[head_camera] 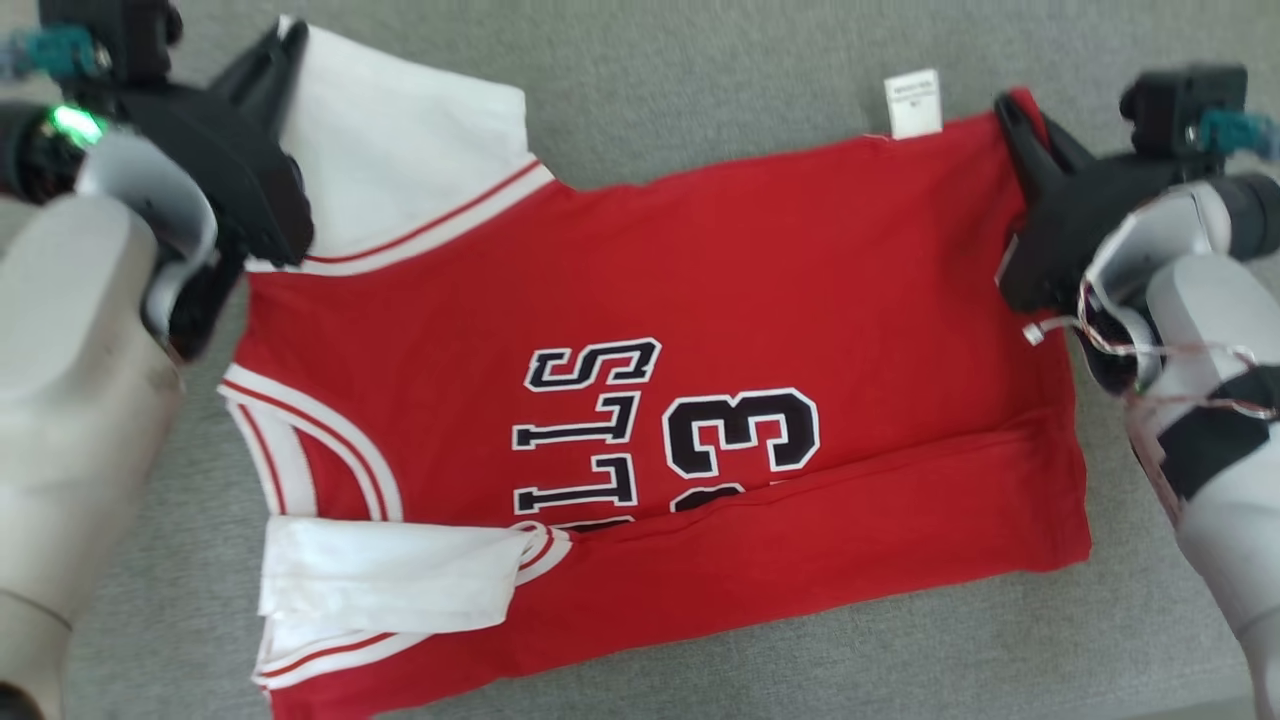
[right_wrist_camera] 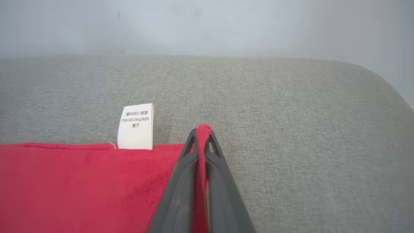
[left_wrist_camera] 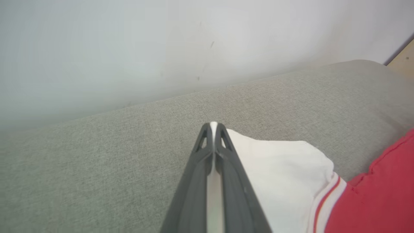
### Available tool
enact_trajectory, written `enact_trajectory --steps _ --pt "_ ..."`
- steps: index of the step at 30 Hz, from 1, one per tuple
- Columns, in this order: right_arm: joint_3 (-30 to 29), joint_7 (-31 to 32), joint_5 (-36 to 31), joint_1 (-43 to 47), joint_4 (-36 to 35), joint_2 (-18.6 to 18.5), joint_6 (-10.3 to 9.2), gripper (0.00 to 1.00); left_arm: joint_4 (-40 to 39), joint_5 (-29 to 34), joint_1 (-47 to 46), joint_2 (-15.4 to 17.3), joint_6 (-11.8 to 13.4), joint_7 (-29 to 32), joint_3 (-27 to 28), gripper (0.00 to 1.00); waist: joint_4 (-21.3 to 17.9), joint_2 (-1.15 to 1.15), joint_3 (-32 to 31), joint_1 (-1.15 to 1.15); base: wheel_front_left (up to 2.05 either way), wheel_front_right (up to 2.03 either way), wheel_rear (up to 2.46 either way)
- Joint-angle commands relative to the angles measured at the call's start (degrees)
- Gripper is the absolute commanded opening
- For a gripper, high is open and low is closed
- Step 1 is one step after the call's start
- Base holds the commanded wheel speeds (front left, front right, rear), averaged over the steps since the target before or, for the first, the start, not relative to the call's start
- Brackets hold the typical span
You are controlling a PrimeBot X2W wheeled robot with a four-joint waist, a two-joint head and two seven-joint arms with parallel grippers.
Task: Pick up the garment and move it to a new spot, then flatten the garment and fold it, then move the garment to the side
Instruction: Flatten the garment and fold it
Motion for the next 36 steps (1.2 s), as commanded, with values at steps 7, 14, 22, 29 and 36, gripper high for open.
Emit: enact_trajectory --steps 7,14,22,29,36 --pt "4.2 -7.2 0.9 6.1 -1.9 -4.2 -0.13 0.00 -7.9 -4.1 7.9 2.5 0.2 -6.0 -0.9 0.00 3.0 -0.01 -6.4 0.00 0.00 0.00 0.00" --pt "6.3 -12.7 1.4 10.7 -2.4 -6.3 -0.13 0.00 -17.5 -6.5 18.2 4.5 2.2 -9.4 1.3 0.00 3.8 -0.01 -9.1 0.00 0.00 0.00 0.00" --pt "5.3 -16.3 1.8 15.0 -3.1 -7.6 -0.13 0.00 -32.1 -6.8 31.8 7.1 8.5 -10.6 5.0 0.00 4.8 -0.01 -10.2 0.00 0.00 0.00 0.00" --pt "-0.4 -16.7 0.6 20.7 -8.2 -7.8 -0.13 0.00 -42.6 -5.0 44.0 6.2 13.2 -10.7 11.2 0.00 5.7 -0.01 -11.0 0.00 0.00 0.00 0.00" --pt "-8.4 -16.7 -2.2 30.6 -16.5 -6.0 -0.13 0.30 -46.7 -2.8 55.0 2.6 13.3 -10.6 15.5 0.00 6.3 -0.01 -12.5 0.00 0.00 0.00 0.00"
